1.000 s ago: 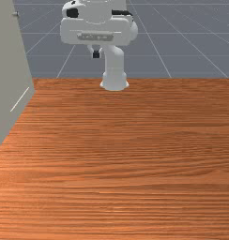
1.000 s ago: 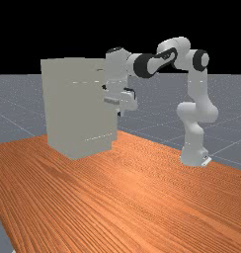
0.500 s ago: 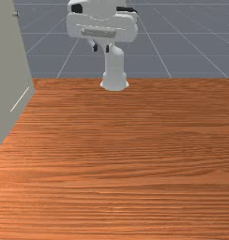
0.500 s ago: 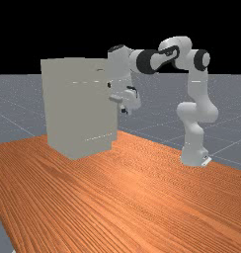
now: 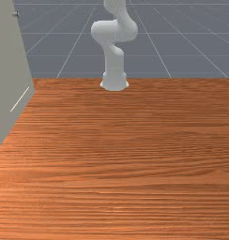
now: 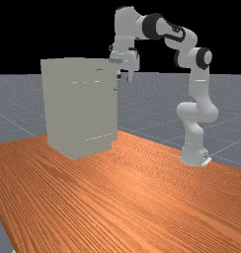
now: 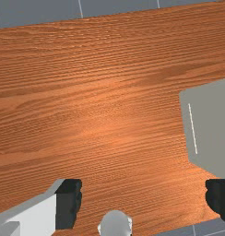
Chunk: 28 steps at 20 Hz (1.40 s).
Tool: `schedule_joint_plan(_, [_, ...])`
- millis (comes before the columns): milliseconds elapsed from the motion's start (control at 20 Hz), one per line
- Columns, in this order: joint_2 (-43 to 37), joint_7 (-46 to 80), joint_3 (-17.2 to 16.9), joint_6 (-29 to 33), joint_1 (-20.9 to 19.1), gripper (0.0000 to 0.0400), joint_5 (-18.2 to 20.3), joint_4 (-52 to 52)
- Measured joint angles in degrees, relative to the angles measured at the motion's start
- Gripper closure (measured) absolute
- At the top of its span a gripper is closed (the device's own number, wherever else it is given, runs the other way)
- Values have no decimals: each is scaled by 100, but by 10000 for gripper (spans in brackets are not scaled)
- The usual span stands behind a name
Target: Open the drawer
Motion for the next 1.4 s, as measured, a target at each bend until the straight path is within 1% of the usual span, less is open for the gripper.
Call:
schedule_joint_plan(100, [16, -17, -149, -37, -138, 1, -107, 518])
schedule_joint_plan(250, [27, -47, -354, -62, -352, 0, -479, 1071])
schedule_joint_plan(350, [38, -64, -500, -56, -498, 0, -653, 1336])
schedule_joint_plan(600, [114, -151, -839, 175, -870, 0, -799, 1499])
schedule_joint_plan(800, [311, -254, -938, 475, -997, 0, -1056, 1735])
schedule_joint_plan(1000, [618, -285, -1048, 597, -1127, 0, -1102, 1867])
schedule_joint_plan(1400, [950, -388, -1106, 843, -1246, 0, -1080, 1888])
